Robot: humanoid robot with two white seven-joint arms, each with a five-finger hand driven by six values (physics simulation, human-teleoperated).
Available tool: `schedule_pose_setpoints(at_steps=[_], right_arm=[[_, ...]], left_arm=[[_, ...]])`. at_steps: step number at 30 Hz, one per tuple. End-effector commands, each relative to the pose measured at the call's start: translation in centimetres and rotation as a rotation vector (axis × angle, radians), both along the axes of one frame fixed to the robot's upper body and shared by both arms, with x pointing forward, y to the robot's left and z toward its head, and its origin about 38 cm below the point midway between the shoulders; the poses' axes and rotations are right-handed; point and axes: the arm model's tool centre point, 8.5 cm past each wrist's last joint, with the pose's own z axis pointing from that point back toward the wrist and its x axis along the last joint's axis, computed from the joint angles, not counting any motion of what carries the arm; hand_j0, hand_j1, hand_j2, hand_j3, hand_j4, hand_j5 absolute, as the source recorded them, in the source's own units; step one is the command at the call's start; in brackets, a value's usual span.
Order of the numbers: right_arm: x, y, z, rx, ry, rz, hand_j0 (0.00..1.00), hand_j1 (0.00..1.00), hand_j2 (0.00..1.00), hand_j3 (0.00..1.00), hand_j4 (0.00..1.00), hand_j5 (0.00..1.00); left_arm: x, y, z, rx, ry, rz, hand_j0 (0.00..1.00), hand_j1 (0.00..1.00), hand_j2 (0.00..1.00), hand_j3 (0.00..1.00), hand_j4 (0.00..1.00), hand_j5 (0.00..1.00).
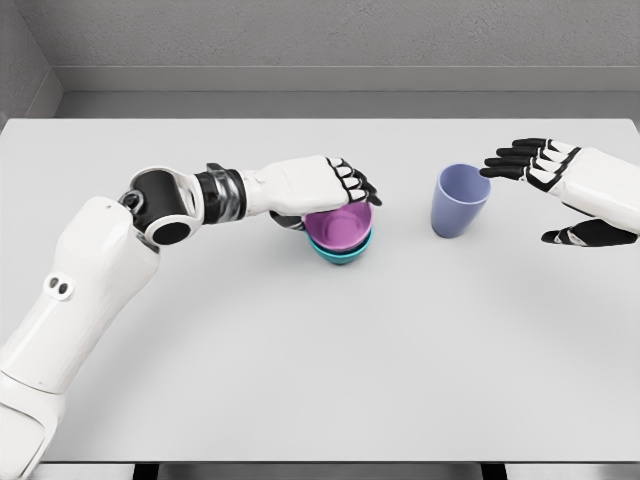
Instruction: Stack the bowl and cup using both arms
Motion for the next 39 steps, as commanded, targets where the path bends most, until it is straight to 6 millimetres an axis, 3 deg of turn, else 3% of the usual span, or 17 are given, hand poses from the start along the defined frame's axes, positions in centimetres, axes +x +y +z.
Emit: schedule_pose_setpoints(at_steps=[1,6,10,15,18,21,23,25,32,39], right_arm=[[0.0,0.0,0.1,0.005,0.001,-0.002,1.0,1.0,1.0,1.0,1.0,1.0],[0.0,0.0,0.0,0.007,0.004,-0.001,1.0,1.0,1.0,1.0,1.0,1.0],[0.0,-0.2,-0.1,0.006,0.008,-0.008,1.0,1.0,1.0,1.0,1.0,1.0],[0.5,-1.5,3.9,-0.021,-0.097,-0.039,1.0,1.0,1.0,1.0,1.0,1.0],[0.5,-1.2,3.2,-0.114,-0.031,-0.02,1.0,1.0,1.0,1.0,1.0,1.0],[1.8,-0.1,3.2,-0.221,0.024,0.015,1.0,1.0,1.0,1.0,1.0,1.0],[4.4,1.6,2.0,-0.259,0.076,0.047,1.0,1.0,1.0,1.0,1.0,1.0],[5.7,3.3,1.1,-0.277,0.107,0.087,1.0,1.0,1.0,1.0,1.0,1.0],[6.6,3.2,1.3,-0.256,0.115,0.051,1.0,1.0,1.0,1.0,1.0,1.0],[8.3,4.9,1.0,-0.233,0.162,-0.022,1.0,1.0,1.0,1.0,1.0,1.0]], left_arm=[[0.0,0.1,0.1,-0.004,0.001,0.003,1.0,1.0,1.0,1.0,1.0,1.0],[0.0,0.2,0.6,-0.015,-0.01,-0.001,1.0,1.0,1.0,1.0,1.0,1.0],[0.1,5.6,2.1,-0.026,0.001,0.042,1.0,1.0,1.0,1.0,1.0,1.0],[0.0,14.2,5.0,-0.095,0.07,0.127,1.0,1.0,1.0,1.0,1.0,1.0],[-0.1,17.7,6.0,-0.096,0.078,0.18,1.0,1.0,1.0,1.0,1.0,1.0],[-0.7,21.2,7.0,-0.085,0.091,0.234,1.0,1.0,1.0,1.0,1.0,1.0],[-0.8,21.9,7.1,-0.078,0.093,0.245,1.0,1.0,1.0,1.0,1.0,1.0],[-0.9,21.9,6.8,-0.073,0.096,0.247,1.0,1.0,1.0,1.0,1.0,1.0],[-0.8,23.4,5.4,-0.046,0.13,0.29,1.0,1.0,1.0,1.0,1.0,1.0],[-0.9,23.6,5.3,-0.045,0.132,0.296,1.0,1.0,1.0,1.0,1.0,1.0]])
